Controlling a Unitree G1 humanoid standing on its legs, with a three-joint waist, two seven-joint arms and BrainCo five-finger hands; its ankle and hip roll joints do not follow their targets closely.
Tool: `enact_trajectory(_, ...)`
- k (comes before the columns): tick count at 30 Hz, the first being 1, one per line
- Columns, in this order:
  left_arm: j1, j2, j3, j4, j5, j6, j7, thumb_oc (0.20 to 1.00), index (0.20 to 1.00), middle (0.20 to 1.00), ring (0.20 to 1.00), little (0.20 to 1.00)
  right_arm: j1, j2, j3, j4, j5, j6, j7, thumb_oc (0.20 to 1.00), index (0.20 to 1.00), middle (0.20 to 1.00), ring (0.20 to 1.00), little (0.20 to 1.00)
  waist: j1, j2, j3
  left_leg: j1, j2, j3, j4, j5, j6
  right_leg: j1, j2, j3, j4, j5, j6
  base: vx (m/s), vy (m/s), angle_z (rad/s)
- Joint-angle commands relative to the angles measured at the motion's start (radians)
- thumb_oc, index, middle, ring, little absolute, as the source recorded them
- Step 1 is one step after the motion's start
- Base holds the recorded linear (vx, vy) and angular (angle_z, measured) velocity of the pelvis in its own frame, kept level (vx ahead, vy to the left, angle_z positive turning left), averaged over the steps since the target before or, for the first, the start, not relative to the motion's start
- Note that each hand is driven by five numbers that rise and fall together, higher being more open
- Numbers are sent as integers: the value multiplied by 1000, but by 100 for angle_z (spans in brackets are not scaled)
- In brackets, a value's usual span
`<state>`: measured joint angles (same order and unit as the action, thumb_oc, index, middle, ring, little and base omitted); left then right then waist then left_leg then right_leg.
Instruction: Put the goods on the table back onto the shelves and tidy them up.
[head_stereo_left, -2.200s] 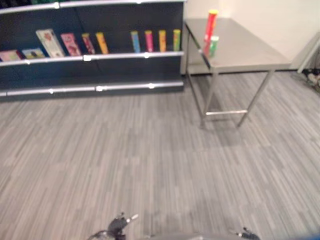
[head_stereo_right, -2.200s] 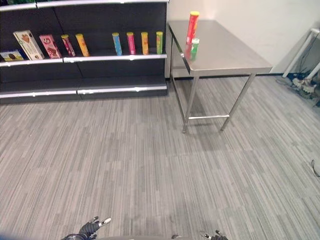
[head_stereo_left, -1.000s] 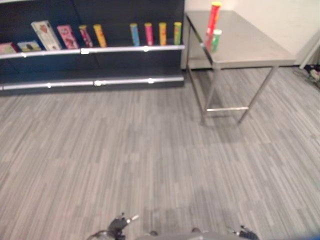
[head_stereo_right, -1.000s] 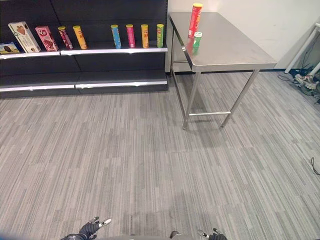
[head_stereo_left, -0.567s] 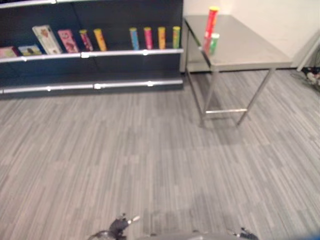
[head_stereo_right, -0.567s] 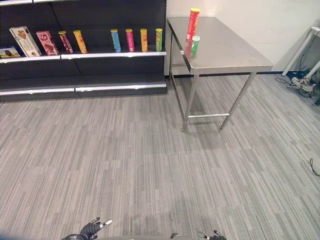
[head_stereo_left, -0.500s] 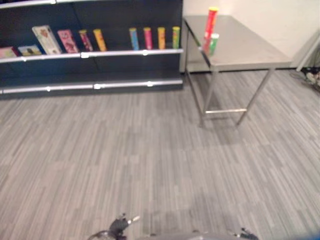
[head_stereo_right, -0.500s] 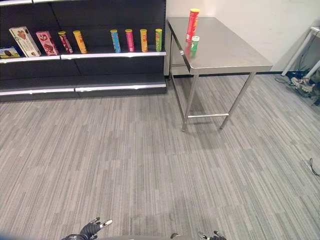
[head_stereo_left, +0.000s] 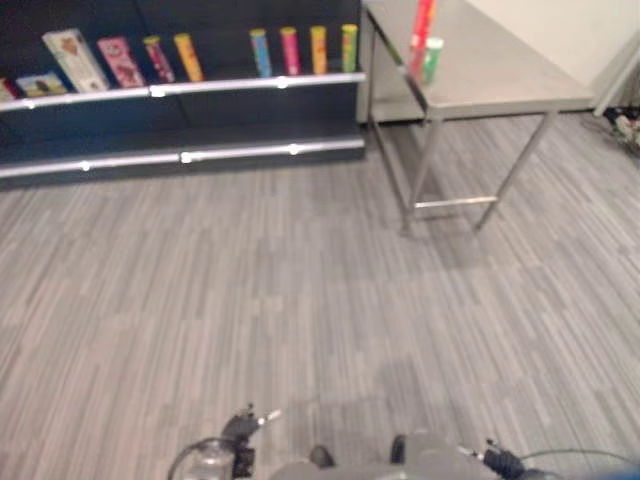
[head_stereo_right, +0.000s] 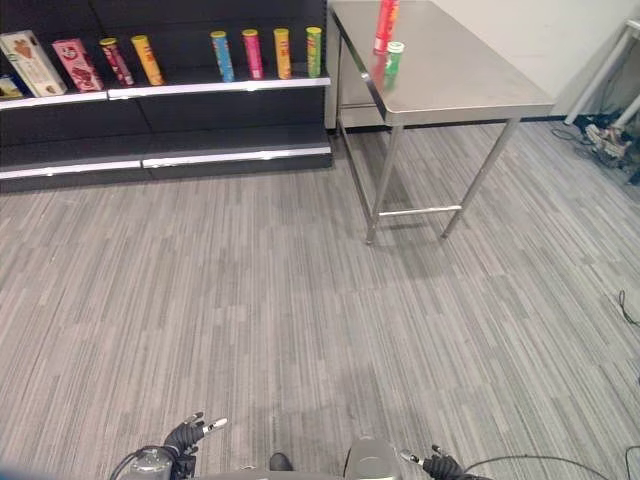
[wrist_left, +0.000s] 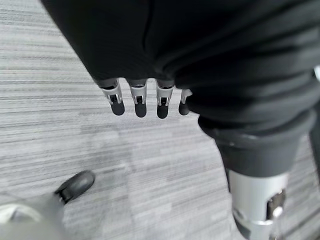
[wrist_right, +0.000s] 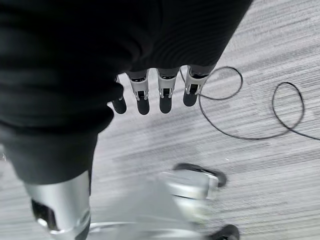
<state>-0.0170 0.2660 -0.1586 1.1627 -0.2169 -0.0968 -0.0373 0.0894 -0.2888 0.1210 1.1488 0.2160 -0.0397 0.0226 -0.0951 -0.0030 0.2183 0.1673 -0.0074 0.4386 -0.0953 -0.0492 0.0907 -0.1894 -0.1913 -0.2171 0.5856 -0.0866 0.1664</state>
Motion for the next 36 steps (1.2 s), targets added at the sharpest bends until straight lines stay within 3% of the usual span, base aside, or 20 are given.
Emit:
enact_trajectory(1, -9, 6, -12, 8, -21, -20, 3, 1000, 1000, 1000, 1000, 1000, -18, -10, 22, 16, 2, -7, 1, 1000, 1000, 1000, 1000, 1000, -27, 7, 0, 4, 9, -33, 25, -11, -85, -27, -1, 18, -143, 145, -2, 165, -37, 40)
enact_trajectory(3, -17, 8, -12, 11, -21, -19, 3, 1000, 1000, 1000, 1000, 1000, -20, -11, 21, 14, 2, -7, 0, 1000, 1000, 1000, 1000, 1000, -31, 3, 5, 8, 9, -40, 28, -21, -91, -39, -13, 15, -199, 155, 3, 141, -89, 44)
enact_trajectory(6, -28, 8, -14, 18, -15, -18, 7, 1000, 1000, 1000, 1000, 1000, -21, -15, 13, 2, 0, -3, -3, 1000, 1000, 1000, 1000, 1000, -44, -15, 15, 45, -1, -74, 42, -73, -115, -47, -52, 10, -451, 203, 41, 315, -158, 35)
enact_trajectory(8, -33, 8, -10, 20, -13, -19, 10, 1000, 1000, 1000, 1000, 1000, -21, -15, 10, -7, -3, -3, -5, 1000, 1000, 1000, 1000, 1000, -49, -25, 27, 60, 0, -72, 51, -83, -125, -53, -72, -29, -541, 247, 52, 281, -147, 46)
enact_trajectory(9, -33, 5, -7, 18, -11, -19, 10, 1000, 1000, 1000, 1000, 1000, -13, -12, 8, -15, -10, 1, 0, 1000, 1000, 1000, 1000, 1000, -56, -27, 30, 100, 2, -73, 47, -102, -141, -66, -90, -82, -632, 271, 69, 207, -121, 27)
enact_trajectory(10, -33, 5, -7, 18, -11, -19, 10, 1000, 1000, 1000, 1000, 1000, -13, -12, 8, -15, -10, 1, 0, 1000, 1000, 1000, 1000, 1000, -56, -27, 31, 101, 2, -74, 47, -102, -141, -64, -90, -83, -632, 272, 69, 814, -369, 17)
enact_trajectory(11, -26, -6, -5, 21, 5, -19, 3, 1000, 1000, 1000, 1000, 1000, 11, -15, 3, -11, -27, 2, 13, 1000, 1000, 1000, 1000, 1000, -56, -22, 21, 176, -12, -80, 49, -148, -163, -70, -105, -182, -653, 302, 87, 590, -261, 19)
enact_trajectory(13, -23, -11, -13, 23, 25, -23, -5, 1000, 1000, 1000, 1000, 1000, 28, -27, 2, -17, -29, -1, 23, 1000, 1000, 1000, 1000, 1000, -82, -11, 8, 214, 0, -111, 77, -175, -179, -44, -78, -154, -652, 310, 81, 717, -389, 43)
enact_trajectory(15, -23, -14, -21, 21, 27, -21, -5, 1000, 1000, 1000, 1000, 1000, 28, -32, 2, -16, -28, -1, 22, 1000, 1000, 1000, 1000, 1000, -93, -16, 2, 200, 3, -125, 103, -159, -186, -44, -75, -141, -643, 317, 67, 319, -258, 83)
enact_trajectory(17, -28, -23, -30, 6, 9, -23, 0, 1000, 1000, 1000, 1000, 1000, 25, -56, -4, -24, -15, -7, 15, 1000, 1000, 1000, 1000, 1000, -100, 11, 1, 162, 49, -144, 244, -73, -231, -24, -27, -123, -623, 306, 34, 270, -273, 86)
enact_trajectory(18, -28, -23, -30, 6, 9, -23, 0, 1000, 1000, 1000, 1000, 1000, 25, -56, -4, -25, -15, -7, 15, 1000, 1000, 1000, 1000, 1000, -101, 12, 0, 161, 51, -144, 246, -75, -232, -24, -26, -125, -623, 305, 34, 400, -505, 9)
enact_trajectory(19, -47, -22, -57, -15, -5, -20, -1, 1000, 1000, 1000, 1000, 1000, 0, -87, -11, -53, 25, -17, 0, 1000, 1000, 1000, 1000, 1000, -103, 13, 6, 13, 119, -149, 571, 98, -296, 41, 21, -120, -624, 236, -33, 345, -481, 1)
enact_trajectory(20, -54, -18, -65, -26, -10, -17, 1, 1000, 1000, 1000, 1000, 1000, -5, -95, -12, -65, 32, -19, -8, 1000, 1000, 1000, 1000, 1000, -95, 9, 17, -32, 143, -144, 674, 153, -313, 76, 39, -116, -631, 212, -60, 402, -554, 1)
enact_trajectory(22, -63, -15, -73, -29, -9, -17, 7, 1000, 1000, 1000, 1000, 1000, -24, -109, -11, -72, 45, -17, -18, 1000, 1000, 1000, 1000, 1000, -78, -9, 24, -94, 179, -92, 774, 148, -303, 155, 80, -98, -658, 160, -97, 296, -320, -26)
enact_trajectory(25, -65, -15, -71, -30, -13, -17, 7, 1000, 1000, 1000, 1000, 1000, -26, -108, -7, -69, 46, -17, -18, 1000, 1000, 1000, 1000, 1000, -74, -12, 19, -105, 183, -75, 748, 141, -293, 167, 86, -90, -664, 150, -99, 215, -139, -47)
enact_trajectory(26, -63, -14, -65, -28, -19, -18, 11, 1000, 1000, 1000, 1000, 1000, -29, -103, -3, -64, 48, -18, -20, 1000, 1000, 1000, 1000, 1000, -60, -11, 14, -155, 214, -46, 664, 112, -270, 198, 102, -74, -673, 125, -94, 283, -88, -22)
enact_trajectory(29, -52, -14, -58, -30, -26, -23, 15, 1000, 1000, 1000, 1000, 1000, -27, -100, 0, -60, 38, -21, -20, 1000, 1000, 1000, 1000, 1000, -43, -11, 5, -207, 215, -38, 427, 89, -243, 232, 109, -42, -673, 98, -75, 296, -19, -15)
enact_trajectory(32, -37, -14, -52, -25, -30, -29, 14, 1000, 1000, 1000, 1000, 1000, -15, -93, 7, -56, 23, -27, -21, 1000, 1000, 1000, 1000, 1000, -20, 6, 0, -233, 201, -91, 145, 183, -252, 273, 139, -7, -673, 66, -66, 309, 32, -51)
enact_trajectory(33, -33, -16, -52, -18, -26, -29, 16, 1000, 1000, 1000, 1000, 1000, -12, -90, 9, -51, 20, -30, -23, 1000, 1000, 1000, 1000, 1000, -10, 5, 5, -266, 208, -109, 103, 222, -259, 294, 147, 7, -673, 53, -69, 232, -5, -55)
enact_trajectory(36, -29, -17, -49, -10, -31, -31, 15, 1000, 1000, 1000, 1000, 1000, -17, -85, 12, -40, 16, -32, -25, 1000, 1000, 1000, 1000, 1000, 4, 3, 9, -299, 217, -118, 27, 247, -266, 323, 160, 38, -673, 32, -74, 315, -1, -77)
